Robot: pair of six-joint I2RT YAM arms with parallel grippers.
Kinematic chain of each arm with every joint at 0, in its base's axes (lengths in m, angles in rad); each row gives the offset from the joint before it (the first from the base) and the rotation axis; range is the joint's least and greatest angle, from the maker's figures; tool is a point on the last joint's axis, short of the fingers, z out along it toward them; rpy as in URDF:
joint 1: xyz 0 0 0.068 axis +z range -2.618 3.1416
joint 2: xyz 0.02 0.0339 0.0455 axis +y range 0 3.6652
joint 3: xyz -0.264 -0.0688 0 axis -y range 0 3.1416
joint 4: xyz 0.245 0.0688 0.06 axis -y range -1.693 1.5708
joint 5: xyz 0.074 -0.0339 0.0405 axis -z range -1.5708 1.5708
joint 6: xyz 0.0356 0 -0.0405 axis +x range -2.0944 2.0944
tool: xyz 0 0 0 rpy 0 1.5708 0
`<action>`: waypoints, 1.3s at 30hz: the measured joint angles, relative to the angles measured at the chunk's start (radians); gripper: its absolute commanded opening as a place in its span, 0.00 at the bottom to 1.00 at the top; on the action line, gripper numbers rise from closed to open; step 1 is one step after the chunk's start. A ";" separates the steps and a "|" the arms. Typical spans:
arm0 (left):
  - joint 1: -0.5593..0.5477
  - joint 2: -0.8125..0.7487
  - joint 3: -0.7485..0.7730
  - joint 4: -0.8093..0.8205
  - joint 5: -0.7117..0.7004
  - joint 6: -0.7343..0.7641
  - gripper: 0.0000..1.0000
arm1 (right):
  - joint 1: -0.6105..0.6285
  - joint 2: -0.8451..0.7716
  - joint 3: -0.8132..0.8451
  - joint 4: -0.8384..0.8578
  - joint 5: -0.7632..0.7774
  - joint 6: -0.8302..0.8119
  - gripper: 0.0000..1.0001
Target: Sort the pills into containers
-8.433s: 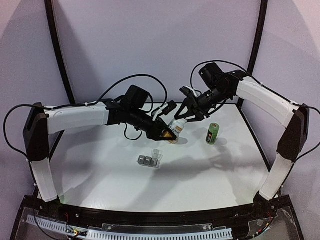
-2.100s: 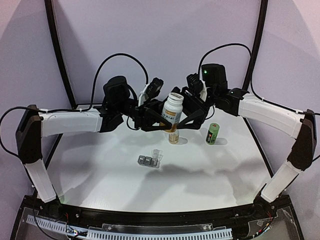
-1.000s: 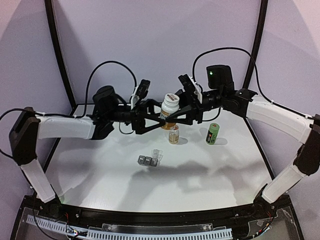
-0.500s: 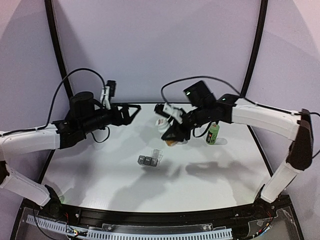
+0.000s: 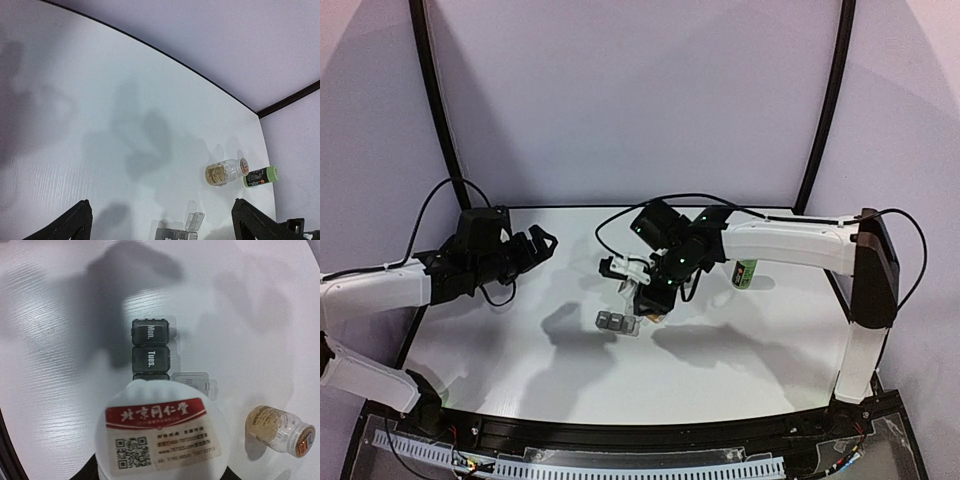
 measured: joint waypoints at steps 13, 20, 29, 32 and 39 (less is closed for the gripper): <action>0.084 -0.001 -0.043 0.014 0.158 -0.155 0.99 | 0.032 0.133 0.123 -0.118 0.046 0.011 0.03; 0.084 -0.019 -0.042 -0.064 0.087 -0.134 0.99 | 0.048 0.239 0.243 -0.224 0.100 0.014 0.00; 0.084 -0.019 -0.034 -0.129 0.024 -0.093 0.99 | 0.057 0.328 0.368 -0.354 0.123 0.019 0.00; 0.084 -0.019 -0.023 -0.160 -0.007 -0.077 0.99 | 0.060 0.361 0.402 -0.388 0.125 0.020 0.00; 0.084 -0.019 -0.017 -0.193 -0.063 -0.050 0.99 | 0.061 0.406 0.453 -0.441 0.127 0.020 0.00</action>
